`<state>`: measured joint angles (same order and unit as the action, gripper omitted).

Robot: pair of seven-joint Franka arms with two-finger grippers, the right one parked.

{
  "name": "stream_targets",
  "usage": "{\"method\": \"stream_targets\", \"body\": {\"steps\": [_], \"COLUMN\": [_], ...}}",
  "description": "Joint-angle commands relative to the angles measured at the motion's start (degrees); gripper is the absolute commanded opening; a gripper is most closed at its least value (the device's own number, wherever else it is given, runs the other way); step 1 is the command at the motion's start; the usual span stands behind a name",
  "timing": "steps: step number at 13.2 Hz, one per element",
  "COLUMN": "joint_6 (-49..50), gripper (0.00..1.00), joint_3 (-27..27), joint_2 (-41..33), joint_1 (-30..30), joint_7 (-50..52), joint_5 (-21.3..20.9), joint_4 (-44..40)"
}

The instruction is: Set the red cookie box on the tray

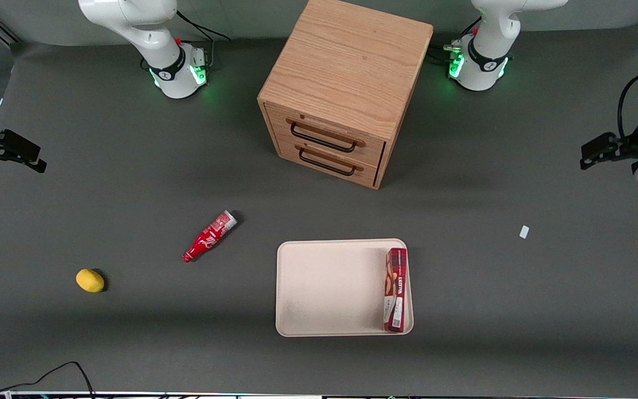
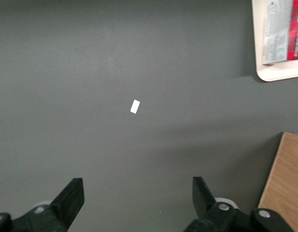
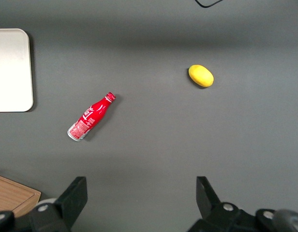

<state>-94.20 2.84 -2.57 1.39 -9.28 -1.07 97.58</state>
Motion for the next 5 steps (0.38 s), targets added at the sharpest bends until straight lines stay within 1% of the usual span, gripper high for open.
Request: {"method": "stream_targets", "body": {"steps": [1,3,5], "joint_6": [2.96,3.05,3.49], "gripper": [1.00,1.00,1.00], "joint_3": [1.19,4.09,4.28], "joint_2": [0.54,1.51,1.69], "joint_1": [2.03,4.49,4.42], "joint_7": [-0.13,0.31,0.14], "joint_5": [-0.08,-0.08,-0.16], "joint_4": [-2.91,-4.32,-4.86]}}
